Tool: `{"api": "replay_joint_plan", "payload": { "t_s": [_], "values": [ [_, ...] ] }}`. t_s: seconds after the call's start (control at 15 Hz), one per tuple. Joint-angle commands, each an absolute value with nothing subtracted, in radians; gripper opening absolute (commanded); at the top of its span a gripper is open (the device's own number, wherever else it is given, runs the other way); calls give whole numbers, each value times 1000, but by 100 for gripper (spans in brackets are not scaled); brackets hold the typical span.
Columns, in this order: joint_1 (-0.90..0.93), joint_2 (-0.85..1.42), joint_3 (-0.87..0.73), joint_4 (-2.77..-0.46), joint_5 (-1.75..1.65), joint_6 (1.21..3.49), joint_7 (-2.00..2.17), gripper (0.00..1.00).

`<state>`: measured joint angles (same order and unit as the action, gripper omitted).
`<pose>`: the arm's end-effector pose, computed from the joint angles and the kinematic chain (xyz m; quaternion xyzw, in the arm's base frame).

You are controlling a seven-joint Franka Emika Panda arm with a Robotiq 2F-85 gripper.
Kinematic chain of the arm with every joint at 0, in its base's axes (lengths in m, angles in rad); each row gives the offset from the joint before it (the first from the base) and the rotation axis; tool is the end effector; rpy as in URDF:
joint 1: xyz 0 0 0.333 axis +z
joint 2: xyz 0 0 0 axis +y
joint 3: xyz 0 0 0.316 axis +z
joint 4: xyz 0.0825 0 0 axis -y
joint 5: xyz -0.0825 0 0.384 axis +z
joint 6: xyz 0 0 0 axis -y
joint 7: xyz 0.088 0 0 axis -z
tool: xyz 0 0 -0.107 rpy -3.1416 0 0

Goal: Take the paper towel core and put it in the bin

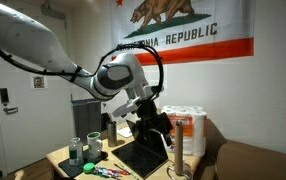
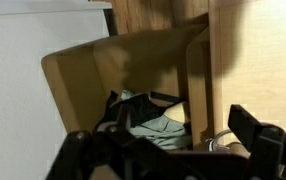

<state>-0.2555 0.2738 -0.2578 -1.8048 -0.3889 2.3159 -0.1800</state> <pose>0.5697 -0.3153 0.4241 0.9739 -0.0410 0.0457 0.2185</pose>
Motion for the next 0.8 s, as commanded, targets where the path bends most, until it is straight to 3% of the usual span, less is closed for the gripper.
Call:
{"api": "replay_joint_plan", "payload": {
  "t_s": [0.0,0.73],
  "values": [
    [-278,422,-227,-1615,-311,2321,-275,100],
    [-317,643,-118,-1267,-188,2313,-461,100]
  ]
}}
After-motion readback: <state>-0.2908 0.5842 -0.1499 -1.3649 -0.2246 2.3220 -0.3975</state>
